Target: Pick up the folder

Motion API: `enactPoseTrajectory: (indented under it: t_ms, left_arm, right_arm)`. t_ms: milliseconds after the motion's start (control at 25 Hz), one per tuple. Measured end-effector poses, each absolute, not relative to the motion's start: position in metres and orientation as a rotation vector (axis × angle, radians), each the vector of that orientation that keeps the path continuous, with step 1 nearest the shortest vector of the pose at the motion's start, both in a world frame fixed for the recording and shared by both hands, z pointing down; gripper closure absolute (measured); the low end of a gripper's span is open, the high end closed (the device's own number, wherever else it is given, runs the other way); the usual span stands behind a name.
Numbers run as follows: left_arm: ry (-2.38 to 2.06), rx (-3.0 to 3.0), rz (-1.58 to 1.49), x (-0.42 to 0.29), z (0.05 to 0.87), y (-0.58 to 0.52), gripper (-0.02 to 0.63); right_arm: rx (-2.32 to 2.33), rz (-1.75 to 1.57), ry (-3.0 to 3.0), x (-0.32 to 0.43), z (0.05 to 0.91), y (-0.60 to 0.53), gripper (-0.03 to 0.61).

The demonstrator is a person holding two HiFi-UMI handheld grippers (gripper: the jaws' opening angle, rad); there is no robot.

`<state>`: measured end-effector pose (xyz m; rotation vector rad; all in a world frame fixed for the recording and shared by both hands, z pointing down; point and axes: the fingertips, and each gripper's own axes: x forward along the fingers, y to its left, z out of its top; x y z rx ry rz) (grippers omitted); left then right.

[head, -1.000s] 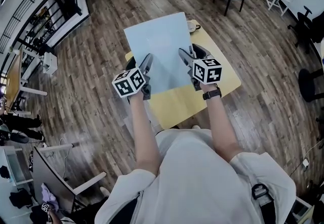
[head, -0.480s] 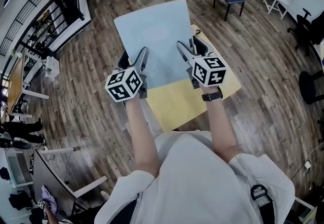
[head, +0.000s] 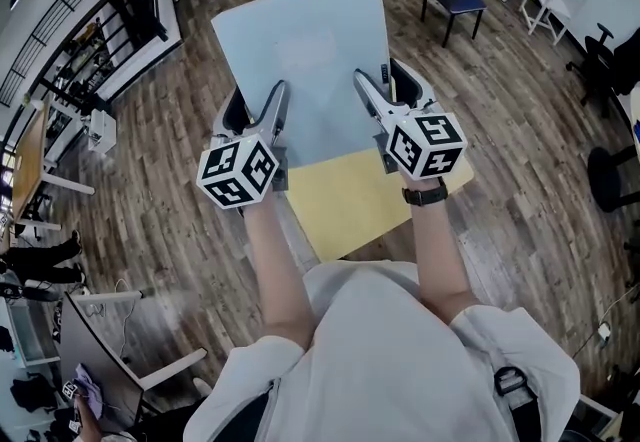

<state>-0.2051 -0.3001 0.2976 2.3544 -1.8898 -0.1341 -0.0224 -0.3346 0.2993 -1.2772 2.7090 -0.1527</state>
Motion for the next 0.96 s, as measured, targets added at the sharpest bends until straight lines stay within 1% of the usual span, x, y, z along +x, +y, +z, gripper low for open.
enactPoseTrajectory:
  t_ms: [360,600,760,960]
  left_arm:
    - [-1.901,2.386,-0.161,-0.204,0.287,-0.293,0.282]
    - [-1.862,2.42,-0.158,-0.187,0.284,-0.296,0.282]
    - [-1.815,2.42,-0.143,-0.183,0.294,-0.303,0.282]
    - [-1.781,2.389,-0.077,-0.182,0.326,-0.317,0.282]
  right_arm:
    - [-1.293,-0.092,2.696,-0.021,0.288,-0.326,0.308]
    - [-1.319,-0.082,2.676,-0.004,0.285,-0.326,0.308]
    - [-1.348,-0.093,2.681,0.0,0.293,-0.329,0.308]
    - [-1.375,-0.126,2.72,0.001,0.322,-0.342,0.308]
